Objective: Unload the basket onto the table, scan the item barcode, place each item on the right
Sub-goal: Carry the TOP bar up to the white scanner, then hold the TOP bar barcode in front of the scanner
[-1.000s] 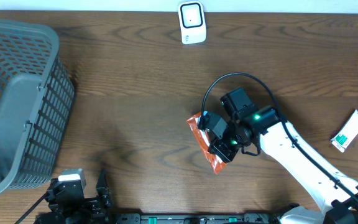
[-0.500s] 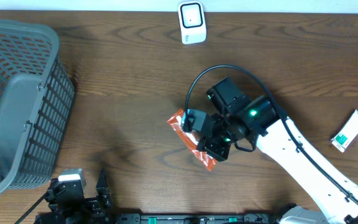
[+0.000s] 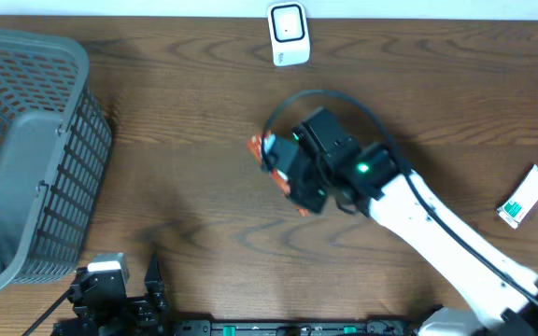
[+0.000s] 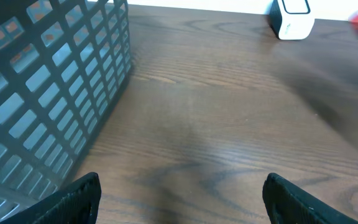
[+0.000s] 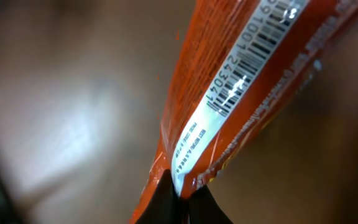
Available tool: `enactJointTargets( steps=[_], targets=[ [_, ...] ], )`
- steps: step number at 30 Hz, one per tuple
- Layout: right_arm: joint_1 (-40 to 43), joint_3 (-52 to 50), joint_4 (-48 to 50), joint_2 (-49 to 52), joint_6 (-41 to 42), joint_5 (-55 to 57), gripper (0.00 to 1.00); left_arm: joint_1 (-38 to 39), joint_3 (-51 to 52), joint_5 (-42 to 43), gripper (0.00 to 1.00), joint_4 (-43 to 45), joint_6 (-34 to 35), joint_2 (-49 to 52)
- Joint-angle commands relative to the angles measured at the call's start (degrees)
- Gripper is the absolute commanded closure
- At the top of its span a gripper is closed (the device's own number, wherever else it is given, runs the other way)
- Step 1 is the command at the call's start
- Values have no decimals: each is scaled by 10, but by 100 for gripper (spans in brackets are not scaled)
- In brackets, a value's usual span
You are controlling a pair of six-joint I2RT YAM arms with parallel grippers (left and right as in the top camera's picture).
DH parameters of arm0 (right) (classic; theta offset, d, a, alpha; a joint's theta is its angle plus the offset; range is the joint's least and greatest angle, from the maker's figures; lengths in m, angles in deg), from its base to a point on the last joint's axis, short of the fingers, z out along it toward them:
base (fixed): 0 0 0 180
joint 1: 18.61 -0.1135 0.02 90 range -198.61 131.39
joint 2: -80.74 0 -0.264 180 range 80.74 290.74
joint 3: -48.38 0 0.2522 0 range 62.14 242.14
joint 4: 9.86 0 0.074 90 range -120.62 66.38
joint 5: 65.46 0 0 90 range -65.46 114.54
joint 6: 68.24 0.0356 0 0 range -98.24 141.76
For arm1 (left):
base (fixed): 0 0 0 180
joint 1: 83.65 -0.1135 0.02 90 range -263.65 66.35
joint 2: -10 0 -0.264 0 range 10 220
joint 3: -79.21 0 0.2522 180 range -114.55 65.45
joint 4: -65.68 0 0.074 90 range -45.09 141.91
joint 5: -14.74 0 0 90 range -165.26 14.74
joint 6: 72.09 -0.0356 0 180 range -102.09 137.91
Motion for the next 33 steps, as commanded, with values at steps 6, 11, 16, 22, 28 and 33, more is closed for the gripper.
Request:
enactJointTargets(
  steps=[6, 11, 16, 22, 28, 33],
  targets=[
    [78, 59, 171, 180, 10, 248, 99, 2, -1, 3, 16, 0, 0, -3],
    [125, 167, 213, 273, -35, 271, 99, 2, -1, 3, 16, 0, 0, -3],
    [142, 289, 273, 382, -126, 340, 99, 2, -1, 3, 16, 0, 0, -3],
    [139, 369, 427, 513, -360, 516, 99, 2, -1, 3, 16, 0, 0, -3],
    [134, 416, 621, 604, -595, 570, 99, 2, -1, 3, 16, 0, 0, -3],
    [126, 419, 648, 619, -637, 548, 99, 2, -1, 3, 16, 0, 0, -3]
  ],
)
